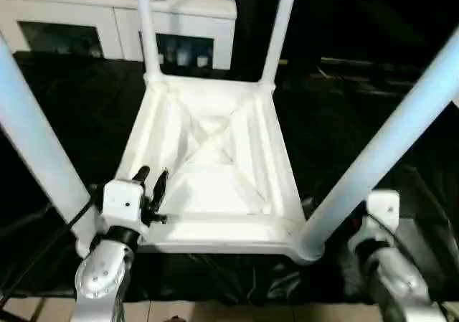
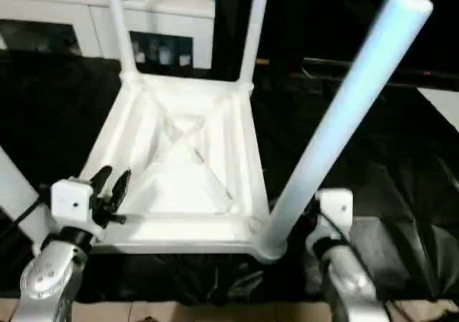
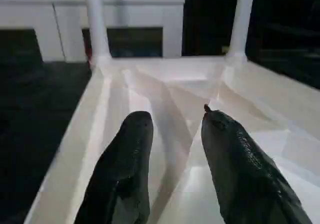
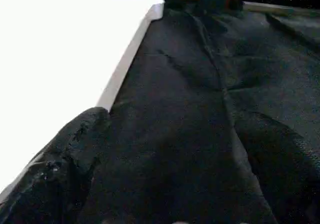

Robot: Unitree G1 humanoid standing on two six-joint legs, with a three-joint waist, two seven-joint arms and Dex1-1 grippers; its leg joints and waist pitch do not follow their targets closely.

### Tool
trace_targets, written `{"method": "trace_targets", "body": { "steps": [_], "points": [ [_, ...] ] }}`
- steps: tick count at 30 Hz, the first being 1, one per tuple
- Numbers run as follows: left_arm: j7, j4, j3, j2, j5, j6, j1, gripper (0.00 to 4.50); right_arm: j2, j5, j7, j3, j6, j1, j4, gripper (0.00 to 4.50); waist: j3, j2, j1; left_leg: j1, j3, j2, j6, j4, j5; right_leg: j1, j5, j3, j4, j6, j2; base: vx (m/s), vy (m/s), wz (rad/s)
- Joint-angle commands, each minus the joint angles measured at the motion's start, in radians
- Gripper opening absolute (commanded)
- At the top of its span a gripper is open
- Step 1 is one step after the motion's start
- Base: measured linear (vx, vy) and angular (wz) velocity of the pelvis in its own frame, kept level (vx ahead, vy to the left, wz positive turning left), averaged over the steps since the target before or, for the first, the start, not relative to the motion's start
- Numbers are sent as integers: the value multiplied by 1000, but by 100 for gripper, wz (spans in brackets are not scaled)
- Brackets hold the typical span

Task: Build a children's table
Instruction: Rotate leg to tighten, then flip table

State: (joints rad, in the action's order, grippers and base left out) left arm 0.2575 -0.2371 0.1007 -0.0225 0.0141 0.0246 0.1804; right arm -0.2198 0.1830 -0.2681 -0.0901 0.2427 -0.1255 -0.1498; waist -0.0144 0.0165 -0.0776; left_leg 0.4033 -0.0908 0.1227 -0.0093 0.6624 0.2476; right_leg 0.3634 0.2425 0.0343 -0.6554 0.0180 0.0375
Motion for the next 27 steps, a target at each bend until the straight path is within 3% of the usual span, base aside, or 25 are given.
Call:
{"method": "trace_targets", "body": {
  "steps": [1,2,3,4,5,6,7,9,11,13,16,17,18,19,21,23,27],
  "points": [
    [-16,-29,0,8,-9,2,27,222,-39,14,-48,-40,-12,-7,25,450,39,17,-9,-17,46,71,142,-72,-316,-25,-83,-57,89,17,117,-60,-74,-24],
    [-6,-42,-2,7,-23,11,39,222,-51,26,-72,-46,-16,-3,33,450,26,32,-42,17,8,43,74,-84,-91,-48,-13,-56,125,50,174,-130,-99,-19],
    [4,-60,-10,-1,-44,18,56,228,-68,41,-109,-56,-21,5,44,450,23,30,-55,-5,3,57,38,-89,10,-33,100,-56,138,48,177,-130,-99,-19],
    [4,-60,-10,-1,-44,18,56,242,-69,41,-109,-56,-21,5,44,450,16,50,-52,-9,-2,58,24,-100,77,-33,205,-54,144,51,166,-138,-94,-12],
    [5,-68,-11,-4,-47,16,62,258,-75,44,-119,-58,-24,8,47,450,4,33,-57,-16,-6,69,-5,-129,153,-28,401,-42,155,12,145,-86,-85,-8],
    [30,-82,-20,-16,-63,4,80,258,-92,60,-153,-63,-21,11,50,450,1,38,-58,-23,-7,79,-15,-141,216,-22,521,-36,159,-16,137,-86,-85,-8],
    [66,-97,-31,-34,-82,-3,98,265,-111,84,-196,-67,-26,11,50,450,-5,33,-60,-31,-4,91,-18,-150,276,-13,546,-37,162,-50,134,-79,-66,-3],
    [167,-135,-50,-88,-140,-16,138,274,-163,161,-331,-66,-39,-4,24,450,-3,22,-68,-32,-1,105,-24,-160,318,-16,474,-33,154,-82,130,-57,-37,-2],
    [255,-168,-42,-134,-228,-29,177,301,-213,231,-453,-57,-20,-30,-9,450,-4,19,-80,-34,-4,113,-15,-164,327,-20,354,-34,144,-104,128,0,0,0],
    [302,-182,-29,-169,-275,-62,197,306,-242,251,-519,-48,-9,-42,-23,450,-4,15,-88,-39,-12,113,-2,-162,300,-18,282,-34,139,-126,127,0,0,0],
    [397,-192,0,-253,-340,-116,243,341,-286,262,-622,-26,0,-49,-22,450,-15,13,-96,-39,-19,112,-4,-168,331,-18,332,-35,140,-126,126,0,0,0],
    [434,-204,21,-284,-387,-137,270,346,-304,271,-659,-11,8,-47,-26,450,-21,12,-97,-43,-19,112,-14,-173,358,-15,390,-35,145,-121,128,0,0,0],
    [434,-204,21,-284,-387,-137,270,346,-304,271,-659,-11,8,-47,-26,450,-18,10,-99,-47,-16,114,-24,-172,360,-16,412,-36,148,-123,134,0,0,0],
    [451,-214,34,-300,-410,-153,289,356,-315,276,-683,0,12,-46,-27,450,-12,9,-99,-48,-17,116,-24,-171,317,-19,336,-36,140,-132,130,0,0,0],
    [476,-219,60,-334,-437,-164,321,369,-335,279,-727,28,8,-35,-18,450,-13,8,-100,-43,-20,115,-5,-168,257,-22,206,-34,128,-149,121,0,0,0],
    [483,-223,73,-348,-440,-167,341,388,-342,273,-739,40,4,-29,-13,450,-16,16,-98,-40,-22,113,20,-167,232,-26,174,-33,127,-150,122,0,0,0],
    [488,-214,128,-374,-460,-156,380,430,-358,274,-778,57,-3,-11,11,450,-15,15,-98,-44,-24,114,38,-164,201,-27,128,-32,123,-160,120,0,0,0]
  ]
}}
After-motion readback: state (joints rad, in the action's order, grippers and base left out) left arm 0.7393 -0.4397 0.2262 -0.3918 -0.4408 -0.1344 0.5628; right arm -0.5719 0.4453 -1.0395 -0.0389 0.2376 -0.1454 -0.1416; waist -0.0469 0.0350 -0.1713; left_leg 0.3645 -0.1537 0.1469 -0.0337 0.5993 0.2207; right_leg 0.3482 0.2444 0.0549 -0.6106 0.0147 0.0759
